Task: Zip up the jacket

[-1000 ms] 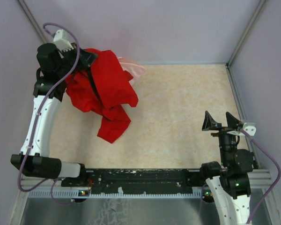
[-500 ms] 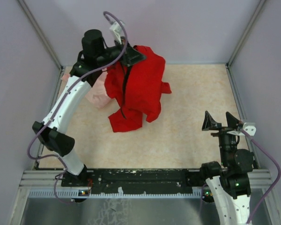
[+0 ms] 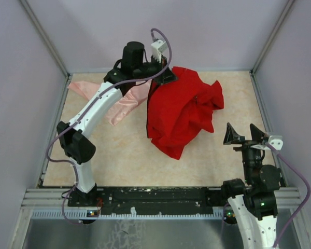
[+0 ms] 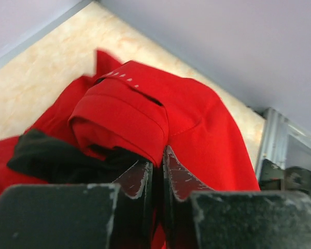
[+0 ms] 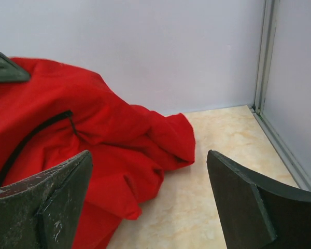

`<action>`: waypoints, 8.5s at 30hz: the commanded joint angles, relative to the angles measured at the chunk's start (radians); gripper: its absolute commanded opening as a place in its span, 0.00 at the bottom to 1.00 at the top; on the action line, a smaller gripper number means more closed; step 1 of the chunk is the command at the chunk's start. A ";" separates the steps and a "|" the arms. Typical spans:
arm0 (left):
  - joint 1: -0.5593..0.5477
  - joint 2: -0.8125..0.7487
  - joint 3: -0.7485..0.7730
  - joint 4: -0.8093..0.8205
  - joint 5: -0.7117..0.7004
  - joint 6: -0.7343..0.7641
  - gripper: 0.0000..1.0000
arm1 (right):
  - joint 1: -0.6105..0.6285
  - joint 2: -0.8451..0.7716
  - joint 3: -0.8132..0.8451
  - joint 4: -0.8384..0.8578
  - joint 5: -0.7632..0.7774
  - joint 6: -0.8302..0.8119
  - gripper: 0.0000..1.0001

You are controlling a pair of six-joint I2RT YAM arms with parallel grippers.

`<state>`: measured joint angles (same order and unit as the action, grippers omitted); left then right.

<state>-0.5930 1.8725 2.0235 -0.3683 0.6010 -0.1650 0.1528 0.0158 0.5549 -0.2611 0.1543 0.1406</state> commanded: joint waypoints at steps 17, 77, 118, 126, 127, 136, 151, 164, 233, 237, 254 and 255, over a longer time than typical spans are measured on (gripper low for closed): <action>0.014 -0.296 -0.520 0.131 -0.378 -0.078 0.86 | -0.003 0.313 0.059 0.044 -0.212 0.130 0.91; 0.224 -0.178 -0.682 0.293 -0.388 -0.156 0.00 | 0.285 0.857 0.217 0.035 0.082 0.263 0.00; -0.236 -0.083 -0.428 0.036 -0.651 -0.121 0.14 | 0.213 0.931 0.079 0.211 -0.117 0.196 0.15; -0.247 -0.394 -0.809 0.199 -0.595 -0.199 0.41 | 0.321 0.742 0.017 0.132 -0.081 0.201 0.34; -0.248 -0.435 -0.838 0.200 -0.601 -0.203 0.43 | 0.331 0.708 0.006 0.118 -0.076 0.203 0.36; -0.237 -0.736 -1.210 0.252 -0.767 -0.247 0.72 | 0.360 0.487 -0.118 0.059 -0.149 0.307 0.48; 0.032 -0.624 -1.345 0.412 -0.542 -0.267 0.89 | 0.423 0.657 -0.101 0.059 -0.105 0.276 0.67; 0.059 -0.332 -1.207 0.382 -0.410 -0.236 0.89 | 0.422 0.977 -0.154 0.323 -0.022 0.287 0.62; -0.291 -0.681 -1.449 0.470 -0.577 -0.441 0.81 | 0.743 0.984 -0.089 0.055 0.263 0.299 0.39; -0.295 -0.670 -1.445 0.481 -0.569 -0.442 0.81 | 0.746 1.034 -0.083 0.057 0.254 0.304 0.46; -0.305 -0.658 -1.444 0.486 -0.564 -0.441 0.81 | 0.765 1.132 -0.039 0.011 0.232 0.319 0.55; -0.305 -0.657 -1.444 0.488 -0.565 -0.441 0.81 | 0.771 1.143 -0.032 0.003 0.241 0.324 0.58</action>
<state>-0.8909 1.2053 0.5732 0.0860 0.0246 -0.6056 0.8967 1.1206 0.4667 -0.2375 0.3870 0.4480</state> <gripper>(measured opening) 0.810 0.542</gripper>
